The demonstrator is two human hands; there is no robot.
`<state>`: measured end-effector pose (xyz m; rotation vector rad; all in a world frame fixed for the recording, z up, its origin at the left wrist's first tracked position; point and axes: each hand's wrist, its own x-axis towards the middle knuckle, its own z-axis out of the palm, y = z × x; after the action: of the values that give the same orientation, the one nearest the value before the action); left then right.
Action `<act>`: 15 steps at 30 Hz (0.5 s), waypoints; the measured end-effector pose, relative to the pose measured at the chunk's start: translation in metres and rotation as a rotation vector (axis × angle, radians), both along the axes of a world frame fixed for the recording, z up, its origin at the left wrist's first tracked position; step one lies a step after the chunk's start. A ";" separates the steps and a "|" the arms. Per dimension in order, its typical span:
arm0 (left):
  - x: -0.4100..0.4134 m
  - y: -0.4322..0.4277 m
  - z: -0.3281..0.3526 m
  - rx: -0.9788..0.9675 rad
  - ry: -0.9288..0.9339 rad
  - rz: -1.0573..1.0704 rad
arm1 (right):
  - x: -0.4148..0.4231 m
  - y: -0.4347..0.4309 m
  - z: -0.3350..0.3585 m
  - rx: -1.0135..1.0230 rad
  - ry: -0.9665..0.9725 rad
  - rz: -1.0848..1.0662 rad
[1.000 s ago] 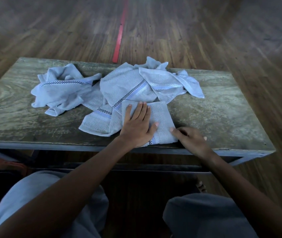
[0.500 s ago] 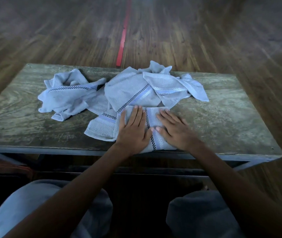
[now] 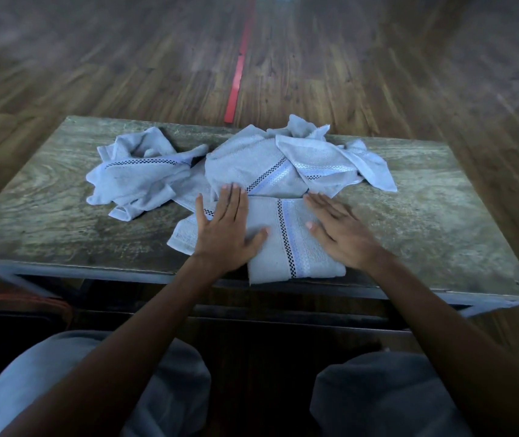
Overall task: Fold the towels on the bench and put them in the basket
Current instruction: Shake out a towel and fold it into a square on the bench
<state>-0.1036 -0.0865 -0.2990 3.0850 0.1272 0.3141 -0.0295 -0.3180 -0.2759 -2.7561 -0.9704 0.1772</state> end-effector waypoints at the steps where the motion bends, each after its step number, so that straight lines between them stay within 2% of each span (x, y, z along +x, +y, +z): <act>1: 0.000 0.002 0.001 0.000 -0.020 0.019 | -0.001 0.002 -0.003 -0.048 0.013 0.014; 3: 0.001 0.002 0.003 -0.051 -0.080 0.065 | 0.001 0.003 -0.008 -0.104 0.019 -0.048; 8: -0.010 -0.011 0.020 -0.450 -0.164 0.242 | 0.010 0.000 0.001 0.050 -0.060 -0.382; 13: -0.020 -0.026 0.028 -0.545 0.047 0.236 | 0.002 0.007 0.001 0.041 0.092 -0.447; 15: -0.018 -0.030 0.030 -0.571 0.095 0.252 | -0.003 0.011 0.001 0.022 0.096 -0.442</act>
<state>-0.1220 -0.1169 -0.2689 2.5147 0.5120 0.1082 -0.0320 -0.3071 -0.2753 -2.8274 -0.3222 0.2197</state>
